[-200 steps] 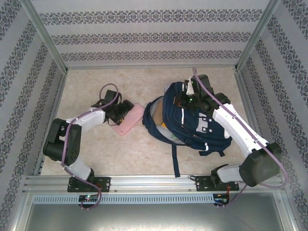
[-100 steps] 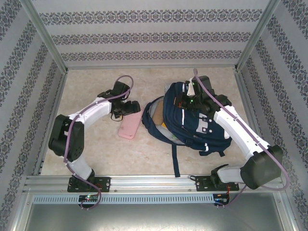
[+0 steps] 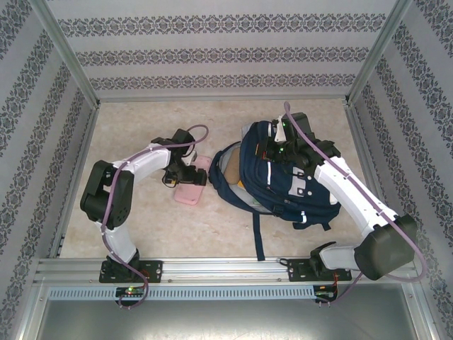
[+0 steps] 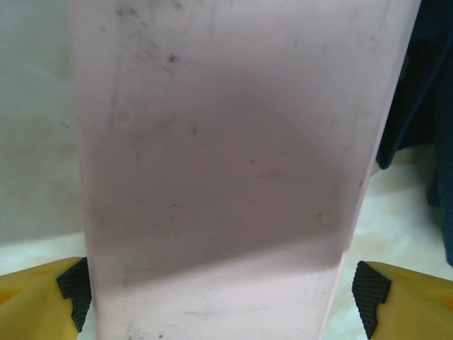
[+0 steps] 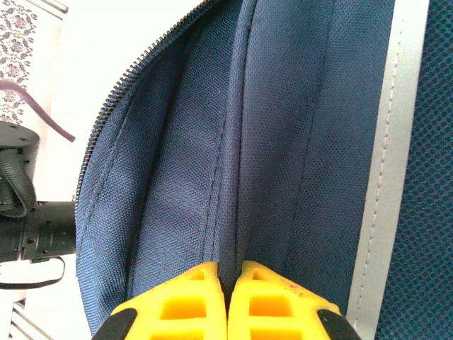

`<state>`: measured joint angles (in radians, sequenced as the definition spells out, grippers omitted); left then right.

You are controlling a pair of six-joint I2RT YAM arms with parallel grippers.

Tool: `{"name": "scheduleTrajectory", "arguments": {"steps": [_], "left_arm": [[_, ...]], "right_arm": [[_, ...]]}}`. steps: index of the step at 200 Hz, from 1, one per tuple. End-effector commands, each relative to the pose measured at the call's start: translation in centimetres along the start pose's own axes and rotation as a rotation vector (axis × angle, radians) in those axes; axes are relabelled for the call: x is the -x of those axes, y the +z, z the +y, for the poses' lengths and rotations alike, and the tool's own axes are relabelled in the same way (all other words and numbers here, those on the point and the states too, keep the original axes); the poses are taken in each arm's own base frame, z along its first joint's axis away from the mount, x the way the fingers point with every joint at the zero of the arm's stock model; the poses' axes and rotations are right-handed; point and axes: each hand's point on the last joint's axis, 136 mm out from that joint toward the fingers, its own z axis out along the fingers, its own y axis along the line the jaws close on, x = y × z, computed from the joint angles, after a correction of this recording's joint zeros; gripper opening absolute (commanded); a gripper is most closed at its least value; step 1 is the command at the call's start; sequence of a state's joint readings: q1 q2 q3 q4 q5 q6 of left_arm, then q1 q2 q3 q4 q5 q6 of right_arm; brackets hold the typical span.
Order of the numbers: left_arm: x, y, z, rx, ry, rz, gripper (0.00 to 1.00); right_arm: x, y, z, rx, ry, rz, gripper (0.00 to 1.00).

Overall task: Pack the student bag
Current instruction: Pick up the pencil case at the center of the table.

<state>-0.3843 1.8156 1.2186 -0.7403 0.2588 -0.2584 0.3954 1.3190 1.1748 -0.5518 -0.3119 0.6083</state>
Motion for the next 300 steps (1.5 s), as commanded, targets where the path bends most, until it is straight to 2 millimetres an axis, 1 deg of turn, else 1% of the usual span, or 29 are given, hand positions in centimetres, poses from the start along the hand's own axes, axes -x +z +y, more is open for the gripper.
{"name": "scheduleTrajectory", "arguments": {"steps": [1, 27, 53, 83, 97, 110, 119, 143, 169, 184, 208, 226, 242, 250, 260, 276, 300], "left_arm": [[-2.2, 1.3, 0.2, 0.039, 0.054, 0.095, 0.95], [-2.5, 2.4, 0.4, 0.100, 0.080, 0.122, 0.93], [-2.9, 3.0, 0.2, 0.137, 0.100, 0.135, 0.93], [-3.4, 3.6, 0.0, 0.203, 0.132, 0.157, 0.96], [-3.4, 3.5, 0.2, 0.218, 0.125, 0.153, 0.97], [-3.4, 3.2, 0.8, 0.277, 0.134, 0.155, 0.99], [-3.5, 3.1, 0.7, 0.300, 0.157, 0.161, 0.99], [-4.0, 3.9, 0.0, 0.273, 0.170, 0.176, 1.00], [-4.8, 5.4, 0.4, 0.283, 0.163, 0.225, 1.00], [-4.9, 5.5, 0.3, 0.288, 0.173, 0.224, 1.00], [-4.1, 4.5, -0.2, 0.279, 0.171, 0.183, 0.97], [-3.5, 3.5, -0.8, 0.264, 0.162, 0.153, 0.87], [-3.0, 2.4, -1.3, 0.247, 0.152, 0.122, 0.85], [-2.8, 1.8, -1.6, 0.239, 0.147, 0.106, 0.81], [-2.6, 1.0, -1.9, 0.225, 0.141, 0.084, 0.78], [-2.4, -0.3, -2.5, 0.195, 0.129, 0.050, 0.77], [-1.8, -3.0, -4.0, 0.129, 0.104, -0.016, 0.76]], "right_arm": [[2.1, -1.5, 3.8, 0.130, -0.061, -0.090, 0.00], [2.0, -1.4, 3.7, 0.129, -0.058, -0.089, 0.00], [2.0, -1.4, 3.6, 0.126, -0.057, -0.089, 0.00], [2.1, -1.3, 3.6, 0.125, -0.055, -0.088, 0.00], [2.1, -1.2, 3.6, 0.123, -0.053, -0.086, 0.00], [2.0, -1.2, 3.5, 0.122, -0.053, -0.084, 0.00], [2.1, -1.2, 3.5, 0.121, -0.052, -0.086, 0.00], [2.0, -1.0, 3.5, 0.123, -0.048, -0.082, 0.00], [2.0, -1.0, 3.5, 0.123, -0.048, -0.080, 0.00], [2.0, -1.2, 3.5, 0.120, -0.050, -0.083, 0.00], [2.0, -1.3, 3.4, 0.113, -0.049, -0.086, 0.00], [1.9, -1.3, 3.4, 0.113, -0.048, -0.083, 0.00], [2.0, -1.4, 3.4, 0.114, -0.046, -0.085, 0.00], [2.0, -1.4, 3.5, 0.115, -0.048, -0.086, 0.00], [2.0, -1.4, 3.5, 0.116, -0.048, -0.087, 0.00], [2.1, -1.5, 3.5, 0.114, -0.050, -0.087, 0.00], [2.1, -1.5, 3.5, 0.111, -0.051, -0.088, 0.00]]}}
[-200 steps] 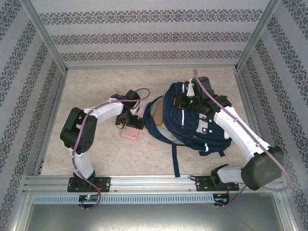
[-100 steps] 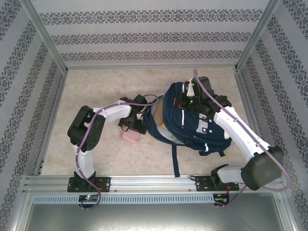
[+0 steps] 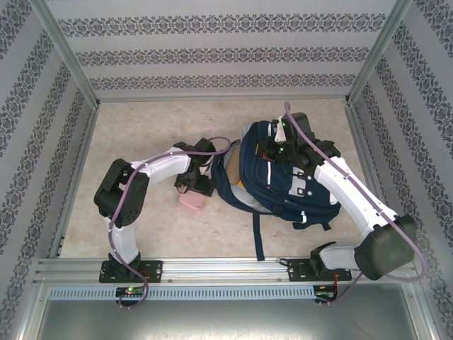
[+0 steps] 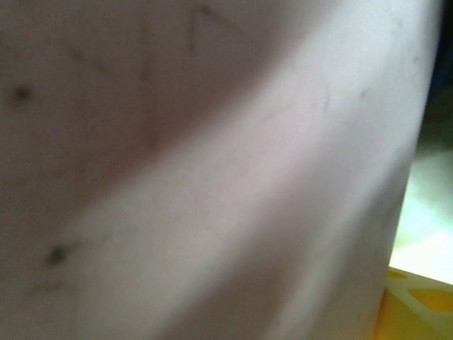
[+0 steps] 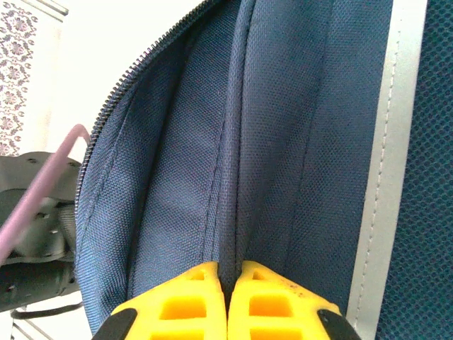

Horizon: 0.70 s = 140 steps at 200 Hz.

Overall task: Pack the student bag
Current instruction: Pick up the pencil case at the center of the table, then place the pencil case in the student bag.

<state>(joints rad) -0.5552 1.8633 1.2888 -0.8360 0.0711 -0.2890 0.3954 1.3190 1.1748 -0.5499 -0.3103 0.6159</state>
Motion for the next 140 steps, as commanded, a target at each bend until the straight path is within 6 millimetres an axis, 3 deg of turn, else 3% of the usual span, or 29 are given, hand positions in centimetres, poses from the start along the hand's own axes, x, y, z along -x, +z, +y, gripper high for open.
{"name": "scheduleTrajectory", "arguments": {"steps": [1, 45, 81, 109, 140], "left_arm": [[-0.2, -4.0, -1.0, -0.057, -0.035, -0.059, 0.76], [2.5, -11.2, -4.8, -0.315, -0.091, -0.228, 0.74], [5.4, -15.0, -8.8, -0.565, -0.151, -0.341, 0.74], [7.6, -15.0, -11.2, -0.642, -0.174, -0.386, 0.73], [9.9, -13.5, -14.8, -0.669, -0.167, -0.369, 0.73]], "right_arm": [[2.0, -1.5, 3.5, 0.111, -0.058, -0.085, 0.00], [3.4, -3.4, 3.6, 0.134, -0.062, -0.140, 0.00], [5.3, -6.5, 3.6, 0.188, -0.030, -0.203, 0.00], [6.6, -8.7, 4.1, 0.247, 0.003, -0.247, 0.00], [7.4, -10.2, 5.1, 0.278, -0.010, -0.267, 0.00]]}}
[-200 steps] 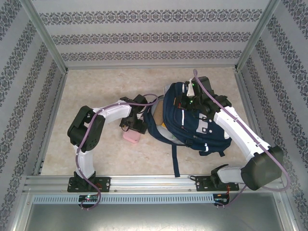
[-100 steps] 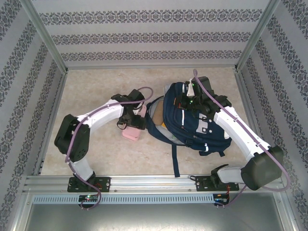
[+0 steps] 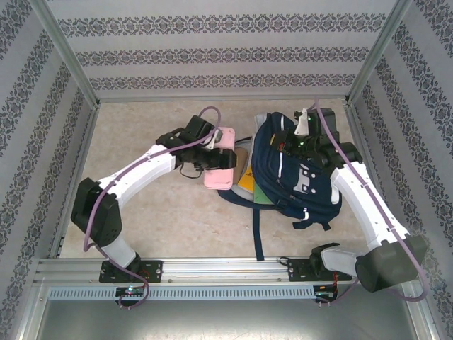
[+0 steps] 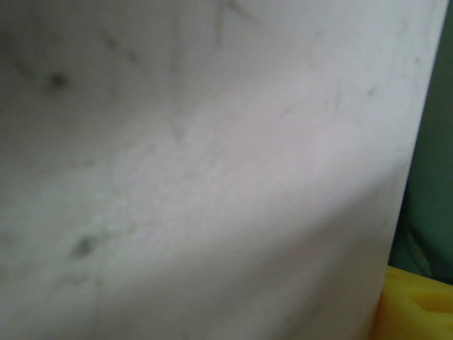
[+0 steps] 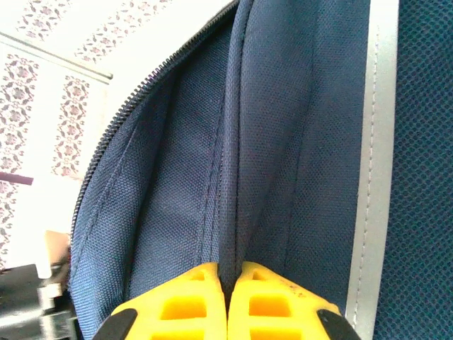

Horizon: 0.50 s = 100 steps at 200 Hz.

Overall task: Pack the student bag
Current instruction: Place the pencil case in the student bag.

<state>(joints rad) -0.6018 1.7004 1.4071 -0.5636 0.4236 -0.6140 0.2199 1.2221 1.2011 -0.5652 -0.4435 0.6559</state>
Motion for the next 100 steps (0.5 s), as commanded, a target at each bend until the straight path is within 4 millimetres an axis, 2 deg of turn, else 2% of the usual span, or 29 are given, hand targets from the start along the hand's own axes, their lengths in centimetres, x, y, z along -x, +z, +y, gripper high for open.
{"name": "scheduleTrajectory", "arguments": {"steps": [1, 17, 32, 40, 49, 100], "left_arm": [[1.7, 2.6, -4.3, -0.112, -0.005, -0.029, 0.73], [1.9, 4.7, -5.8, -0.099, 0.008, -0.006, 0.74], [1.7, 7.2, -6.1, -0.065, 0.004, 0.040, 0.74], [2.0, 8.1, -6.7, -0.062, 0.011, 0.049, 0.74], [2.1, 9.0, -6.5, -0.043, 0.014, 0.058, 0.74], [2.8, 10.4, -4.8, 0.062, 0.086, 0.093, 0.78]], "right_arm": [[3.5, -4.0, 6.7, 0.207, -0.113, -0.138, 0.00], [3.6, -4.0, 6.7, 0.207, -0.109, -0.134, 0.00], [3.5, -3.8, 6.7, 0.209, -0.101, -0.127, 0.00], [3.4, -3.8, 6.6, 0.209, -0.099, -0.127, 0.00], [3.3, -3.8, 6.6, 0.208, -0.098, -0.127, 0.00], [2.6, -4.0, 5.7, 0.182, -0.090, -0.128, 0.00]]}}
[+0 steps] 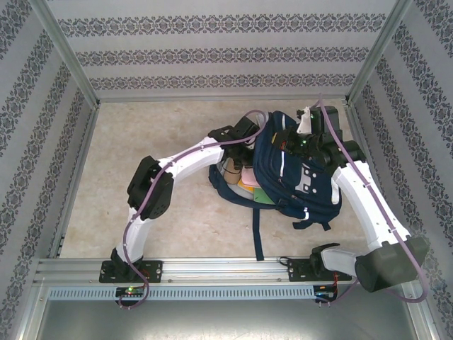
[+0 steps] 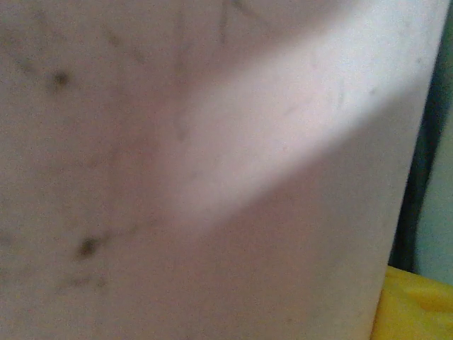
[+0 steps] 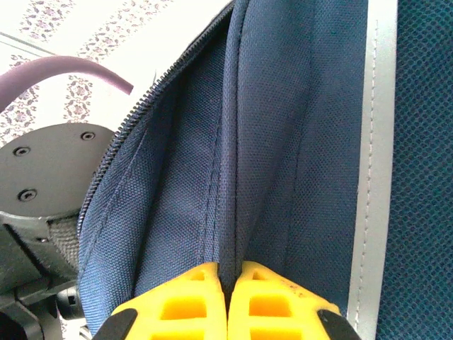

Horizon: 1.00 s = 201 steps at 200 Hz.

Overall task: Pack the student bag
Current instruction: Place the pencil case in the student bag.

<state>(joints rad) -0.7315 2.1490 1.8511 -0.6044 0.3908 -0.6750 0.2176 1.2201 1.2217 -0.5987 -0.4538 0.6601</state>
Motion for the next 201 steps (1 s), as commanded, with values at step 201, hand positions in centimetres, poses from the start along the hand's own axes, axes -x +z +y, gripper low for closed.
{"name": "scheduleTrajectory", "arguments": {"steps": [201], "left_arm": [[1.7, 0.4, 2.2, 0.165, 0.321, 0.062, 1.00]], "right_arm": [[2.3, -2.4, 5.0, 0.172, -0.086, -0.114, 0.01]]}}
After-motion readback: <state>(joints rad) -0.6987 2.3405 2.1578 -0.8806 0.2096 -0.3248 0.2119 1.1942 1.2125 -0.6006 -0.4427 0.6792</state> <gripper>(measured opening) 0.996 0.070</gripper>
